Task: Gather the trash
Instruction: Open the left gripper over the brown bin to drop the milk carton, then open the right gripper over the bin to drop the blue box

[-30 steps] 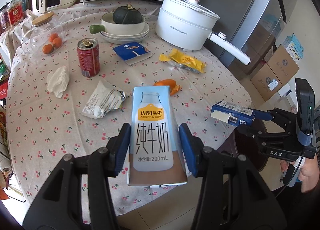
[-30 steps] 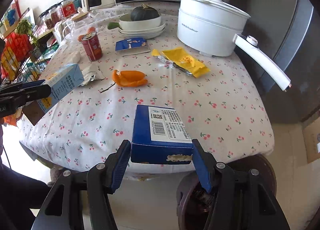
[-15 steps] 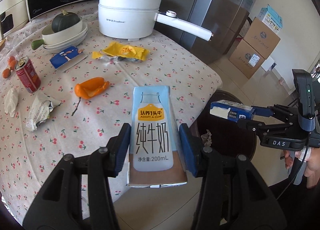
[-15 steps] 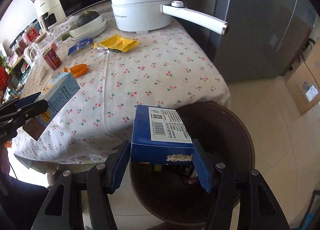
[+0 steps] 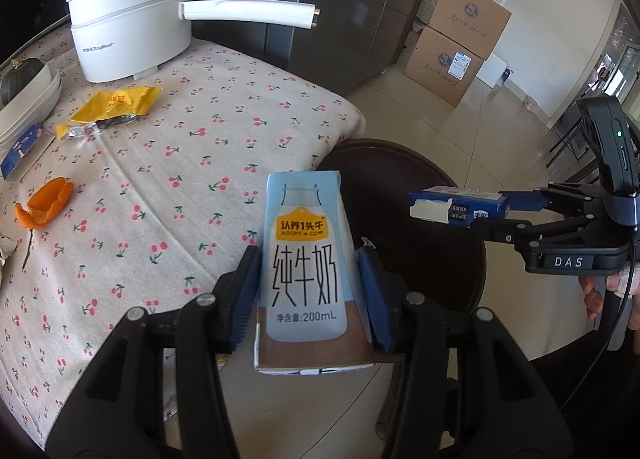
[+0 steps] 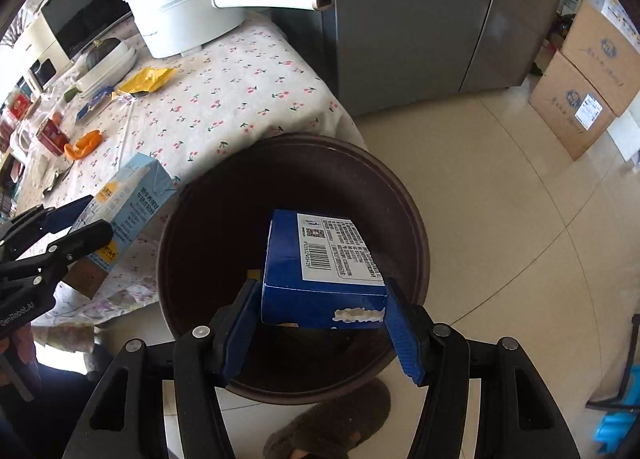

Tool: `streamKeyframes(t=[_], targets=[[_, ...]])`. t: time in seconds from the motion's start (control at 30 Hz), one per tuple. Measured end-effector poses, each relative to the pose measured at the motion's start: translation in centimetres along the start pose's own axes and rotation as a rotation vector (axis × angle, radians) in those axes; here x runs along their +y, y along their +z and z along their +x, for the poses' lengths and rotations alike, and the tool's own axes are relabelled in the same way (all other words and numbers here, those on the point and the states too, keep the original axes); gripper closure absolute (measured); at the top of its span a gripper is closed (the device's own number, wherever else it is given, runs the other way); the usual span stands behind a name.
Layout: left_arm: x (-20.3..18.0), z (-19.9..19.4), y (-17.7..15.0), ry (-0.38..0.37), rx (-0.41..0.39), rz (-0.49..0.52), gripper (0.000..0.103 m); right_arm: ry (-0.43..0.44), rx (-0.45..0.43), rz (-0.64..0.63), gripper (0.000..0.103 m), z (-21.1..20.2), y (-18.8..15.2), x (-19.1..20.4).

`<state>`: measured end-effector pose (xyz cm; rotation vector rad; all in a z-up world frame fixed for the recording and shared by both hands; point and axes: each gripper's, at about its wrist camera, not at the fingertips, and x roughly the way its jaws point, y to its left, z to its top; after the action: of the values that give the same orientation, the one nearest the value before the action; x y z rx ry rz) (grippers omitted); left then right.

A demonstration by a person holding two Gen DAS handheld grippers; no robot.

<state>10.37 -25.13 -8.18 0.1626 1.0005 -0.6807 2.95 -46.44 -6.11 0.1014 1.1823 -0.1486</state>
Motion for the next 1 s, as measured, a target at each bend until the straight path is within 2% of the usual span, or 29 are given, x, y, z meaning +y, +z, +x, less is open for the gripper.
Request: streamKeyframes(t=[0.27,0.33,0.37,0.4,0.47,0.6,0.73,0.93,0.97,1.0], targets=[[-0.7,1.9,0.5,-0.032,0.002,0.008,0.051,-0.002,0.007,0.018,0.041,-0.1,-0.6,-0.9],[-0.9,1.9,0.5,-0.065,-0.003,0.025,0.05,-0.006,0.008,0.014,0.041,0.0,-0.6,-0.9],[-0.9,1.9,0.6,-0.076,0.008,0.031,0.044,-0.009,0.008,0.013,0.041,0.1,-0.5,-0.8],[-1.0,1.8,0.6,-0.059,0.011,0.033,0.039,-0.01,0.008,0.014,0.041,0.0,-0.5,-0.9],[-0.8,1.1,0.6,-0.013,-0.01,0.035,0.018,-0.009,0.007,0.016,0.041,0.0,-0.5,-0.9],[0.6,0.2,0.6,0.026,-0.007,0.008,0.016,-0.014,0.009,0.016,0.041,0.2,-0.5,-0.9],[1.7,-0.5,0.0,0.124,-0.004,0.028,0.004,-0.014,0.015,0.012,0.041,0.4,-0.4,-0.5],[3.0,-1.5,-1.0,0.177,0.021,0.043,0.003,0.002,0.025,0.043,0.04,0.7,0.0,-0.4],[3.3,-1.7,-1.1,0.182,0.024,0.038,0.003,0.015,0.035,0.061,0.036,0.8,0.1,-0.4],[3.7,-1.9,-1.2,0.186,0.026,0.032,0.002,0.02,0.037,0.078,0.026,0.8,0.2,-0.4]])
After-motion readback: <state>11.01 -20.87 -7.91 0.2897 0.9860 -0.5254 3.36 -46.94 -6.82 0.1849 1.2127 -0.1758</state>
